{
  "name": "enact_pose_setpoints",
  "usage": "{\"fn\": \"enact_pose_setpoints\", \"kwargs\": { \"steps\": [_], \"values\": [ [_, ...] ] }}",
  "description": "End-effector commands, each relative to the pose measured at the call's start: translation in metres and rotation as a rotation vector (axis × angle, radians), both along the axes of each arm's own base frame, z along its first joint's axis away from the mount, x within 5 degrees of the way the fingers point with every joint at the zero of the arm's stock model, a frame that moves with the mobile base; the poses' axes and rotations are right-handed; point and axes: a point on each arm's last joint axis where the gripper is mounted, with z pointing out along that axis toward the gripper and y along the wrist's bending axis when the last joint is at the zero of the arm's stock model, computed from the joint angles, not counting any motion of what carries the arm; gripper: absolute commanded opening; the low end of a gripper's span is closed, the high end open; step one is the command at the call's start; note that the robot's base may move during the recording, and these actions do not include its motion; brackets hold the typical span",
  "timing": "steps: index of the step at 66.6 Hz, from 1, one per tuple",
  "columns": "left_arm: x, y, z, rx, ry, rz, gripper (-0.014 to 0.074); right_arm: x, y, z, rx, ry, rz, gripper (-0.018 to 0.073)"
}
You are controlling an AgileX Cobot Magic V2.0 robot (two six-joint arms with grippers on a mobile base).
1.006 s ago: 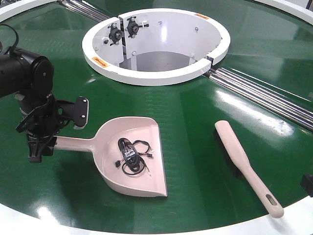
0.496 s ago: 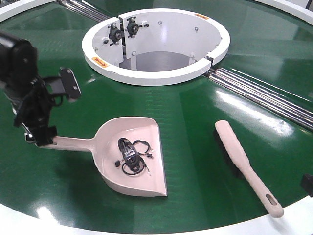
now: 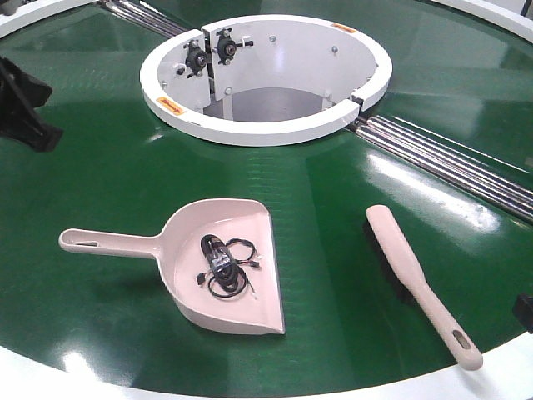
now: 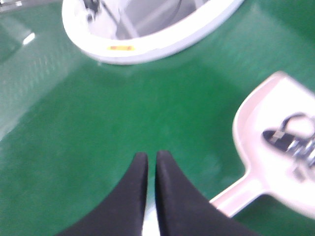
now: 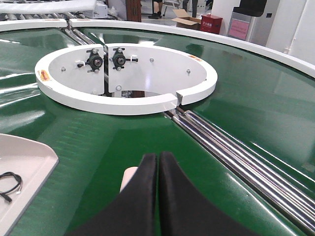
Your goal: Clean and inspect green conveyor with broom and dustpan
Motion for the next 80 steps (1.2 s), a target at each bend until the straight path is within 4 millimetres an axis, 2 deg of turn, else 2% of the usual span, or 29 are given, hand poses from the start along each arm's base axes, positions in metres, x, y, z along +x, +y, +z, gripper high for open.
{"fn": "enact_pose_setpoints", "kwargs": {
  "steps": [1, 12, 19, 27, 38, 80],
  "values": [
    [-0.021, -0.001, 0.011, -0.167, -0.197, -0.006, -0.0008, 0.0, -0.001, 0.019, 0.026, -0.13, -0.013, -0.0007],
    [-0.059, 0.009, -0.031, -0.387, -0.393, 0.046, -0.0008, -0.003, -0.002, 0.02, 0.029, -0.132, -0.012, -0.0004],
    [-0.079, 0.019, -0.066, -0.42, -0.464, 0.086, -0.0008, -0.003, -0.002, 0.015, 0.019, -0.126, -0.012, -0.0003],
    [-0.096, 0.026, -0.089, -0.428, -0.527, 0.106, -0.0008, -0.002, -0.002, 0.003, 0.016, -0.098, -0.013, -0.0003],
    [-0.106, 0.029, -0.095, -0.432, -0.542, 0.106, -0.0008, -0.002, -0.001, -0.004, 0.013, -0.06, -0.011, -0.0003],
    [-0.106, 0.029, -0.096, -0.429, -0.534, 0.107, -0.0006, -0.002, -0.001, -0.005, 0.012, -0.05, -0.01, -0.0003]
  ]
}}
